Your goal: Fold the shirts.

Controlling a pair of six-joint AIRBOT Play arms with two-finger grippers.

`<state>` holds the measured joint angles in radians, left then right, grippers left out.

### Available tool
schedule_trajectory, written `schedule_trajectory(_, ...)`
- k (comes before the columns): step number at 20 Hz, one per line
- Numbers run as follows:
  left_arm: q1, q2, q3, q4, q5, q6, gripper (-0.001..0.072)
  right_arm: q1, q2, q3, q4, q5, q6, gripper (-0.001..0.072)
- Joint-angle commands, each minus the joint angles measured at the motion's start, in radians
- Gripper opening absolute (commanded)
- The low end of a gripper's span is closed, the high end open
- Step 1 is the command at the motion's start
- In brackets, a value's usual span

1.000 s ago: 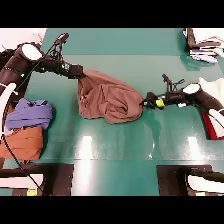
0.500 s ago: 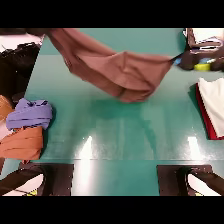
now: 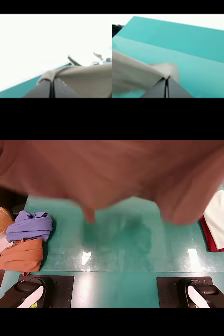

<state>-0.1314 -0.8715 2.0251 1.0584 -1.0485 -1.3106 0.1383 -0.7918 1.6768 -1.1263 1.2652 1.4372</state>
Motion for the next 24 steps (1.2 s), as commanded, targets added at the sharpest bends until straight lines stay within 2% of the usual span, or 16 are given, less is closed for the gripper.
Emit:
schedule_trajectory(1,0.001,-0.008,0.001,0.021,-0.024,0.000,0.0027,-0.001,0.000,0.038,-0.053,0.046,0.051,0.0011)
schedule_trajectory(5,0.001,-0.110,-0.153,0.066,-0.111,-0.002,0.0027,-0.001,-0.148,0.021,-0.052,0.170,0.083,0.0011)
schedule_trajectory(10,0.001,-0.322,-0.427,0.114,-0.176,-0.024,0.0028,-0.001,-0.410,-0.166,-0.051,0.166,0.073,0.0012)
schedule_trajectory(13,0.001,-0.473,-0.555,0.120,-0.057,-0.014,0.0028,0.000,-0.562,-0.246,-0.043,0.045,0.043,0.0012)
schedule_trajectory(17,0.001,-0.625,-0.570,0.154,0.069,-0.029,0.0031,0.000,-0.712,-0.187,-0.040,-0.065,0.043,0.0030)
schedule_trajectory(18,0.001,-0.633,-0.570,0.157,0.080,-0.038,0.0216,-0.001,-0.743,-0.143,-0.022,-0.054,0.043,0.0253)
schedule_trajectory(19,0.001,-0.631,-0.567,0.168,0.076,-0.063,0.0530,-0.005,-0.765,-0.099,0.009,-0.039,0.042,0.0410)
schedule_trajectory(20,0.002,-0.629,-0.557,0.183,0.044,-0.081,0.0592,-0.010,-0.775,-0.061,0.031,-0.020,0.042,0.0409)
schedule_trajectory(23,0.002,-0.611,-0.524,0.282,-0.172,-0.081,0.0591,-0.016,-0.741,-0.009,0.040,0.064,-0.007,0.0407)
schedule_trajectory(24,0.002,-0.592,-0.547,0.301,-0.211,-0.080,0.0554,-0.016,-0.707,-0.026,0.026,0.094,-0.024,0.0407)
